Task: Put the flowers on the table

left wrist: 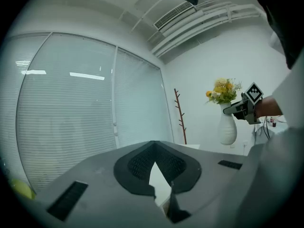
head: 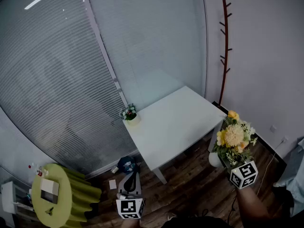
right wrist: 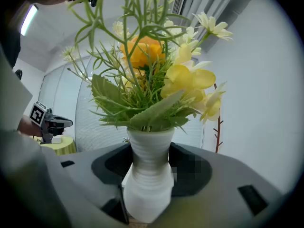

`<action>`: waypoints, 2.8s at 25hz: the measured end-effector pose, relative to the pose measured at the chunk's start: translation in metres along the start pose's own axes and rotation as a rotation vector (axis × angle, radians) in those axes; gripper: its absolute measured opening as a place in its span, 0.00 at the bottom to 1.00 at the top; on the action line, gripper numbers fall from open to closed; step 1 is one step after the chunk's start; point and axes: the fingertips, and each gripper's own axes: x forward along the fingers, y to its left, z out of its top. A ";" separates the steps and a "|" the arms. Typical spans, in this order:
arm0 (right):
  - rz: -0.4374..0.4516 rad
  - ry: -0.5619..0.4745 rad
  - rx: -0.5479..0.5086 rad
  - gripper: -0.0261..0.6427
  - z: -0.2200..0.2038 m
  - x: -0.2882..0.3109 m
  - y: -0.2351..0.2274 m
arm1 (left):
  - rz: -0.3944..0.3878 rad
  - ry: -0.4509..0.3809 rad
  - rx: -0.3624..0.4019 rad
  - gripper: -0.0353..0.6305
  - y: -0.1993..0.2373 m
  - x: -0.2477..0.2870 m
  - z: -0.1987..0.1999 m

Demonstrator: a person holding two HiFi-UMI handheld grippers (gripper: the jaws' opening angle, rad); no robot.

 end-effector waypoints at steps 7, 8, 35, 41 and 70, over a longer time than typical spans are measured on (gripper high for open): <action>0.015 -0.007 -0.006 0.42 -0.002 -0.013 -0.002 | 0.009 0.005 0.022 0.05 -0.013 -0.012 0.005; 0.020 -0.009 -0.007 0.42 -0.002 -0.015 -0.002 | 0.012 0.007 0.023 0.05 -0.015 -0.014 0.005; -0.029 -0.017 -0.051 0.42 -0.015 -0.044 -0.089 | -0.138 -0.033 0.044 0.05 -0.126 0.100 0.019; -0.041 -0.019 -0.049 0.42 -0.014 -0.019 -0.112 | -0.180 -0.046 0.013 0.05 -0.133 0.150 0.027; -0.008 0.000 -0.032 0.42 0.022 0.201 -0.151 | -0.127 -0.049 -0.027 0.05 -0.012 0.339 -0.001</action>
